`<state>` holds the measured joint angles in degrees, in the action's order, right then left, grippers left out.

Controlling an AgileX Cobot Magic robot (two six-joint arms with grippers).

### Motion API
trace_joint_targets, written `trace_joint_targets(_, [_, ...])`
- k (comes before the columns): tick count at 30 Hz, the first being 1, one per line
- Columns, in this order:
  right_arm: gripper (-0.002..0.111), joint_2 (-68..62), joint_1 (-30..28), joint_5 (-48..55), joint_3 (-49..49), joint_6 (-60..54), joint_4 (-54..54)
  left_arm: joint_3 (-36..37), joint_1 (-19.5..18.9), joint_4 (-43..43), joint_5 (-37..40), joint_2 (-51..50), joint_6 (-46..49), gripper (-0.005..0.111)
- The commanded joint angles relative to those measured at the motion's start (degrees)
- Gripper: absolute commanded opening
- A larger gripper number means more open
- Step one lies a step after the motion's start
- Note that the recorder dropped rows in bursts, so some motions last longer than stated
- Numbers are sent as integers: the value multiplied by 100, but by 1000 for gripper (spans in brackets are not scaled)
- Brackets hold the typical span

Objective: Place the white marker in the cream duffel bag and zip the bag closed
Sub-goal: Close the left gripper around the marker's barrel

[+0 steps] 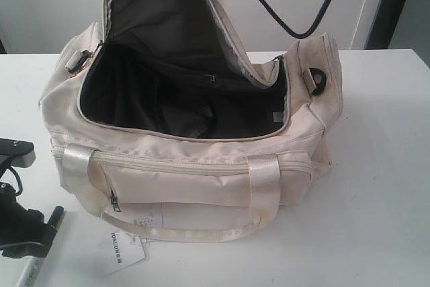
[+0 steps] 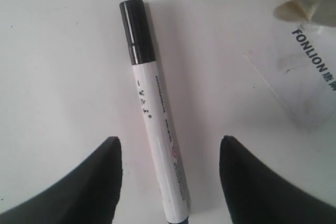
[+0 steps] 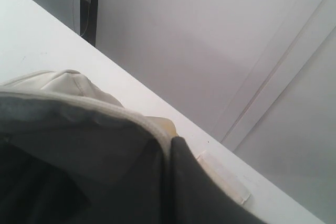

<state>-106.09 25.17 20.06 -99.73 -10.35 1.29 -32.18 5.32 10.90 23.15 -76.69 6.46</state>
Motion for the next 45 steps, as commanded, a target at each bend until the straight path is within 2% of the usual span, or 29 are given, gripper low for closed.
trace_joint_targets(1, [0,92,-63,-86,-16,9,23,48,20,103,-18,-259,-45,59])
trace_joint_targets(12, [0,92,-63,-86,-16,9,23,48,20,122,-274,-719,-45,58])
trace_joint_targets(18, [0,92,-63,-86,-16,9,23,48,20,122,-365,-739,-33,43])
trace_joint_targets(30, [0,92,-63,-86,-16,9,23,48,20,122,-468,-1073,-24,43])
trace_joint_targets(31, [0,92,-63,-86,-16,9,23,48,20,122,-468,-1073,-24,39])
trace_joint_targets(33, [0,92,-63,-86,-16,9,23,48,20,122,-435,-1073,-24,25])
trace_joint_targets(35, [0,92,-63,-86,-16,9,23,48,20,97,-413,-1062,-24,1])
trace_joint_targets(40, [0,92,-63,-86,-16,9,23,48,10,97,-437,-962,-175,0])
trace_joint_targets(45, [0,92,-63,-86,-16,9,23,48,10,97,-361,-356,-212,0])
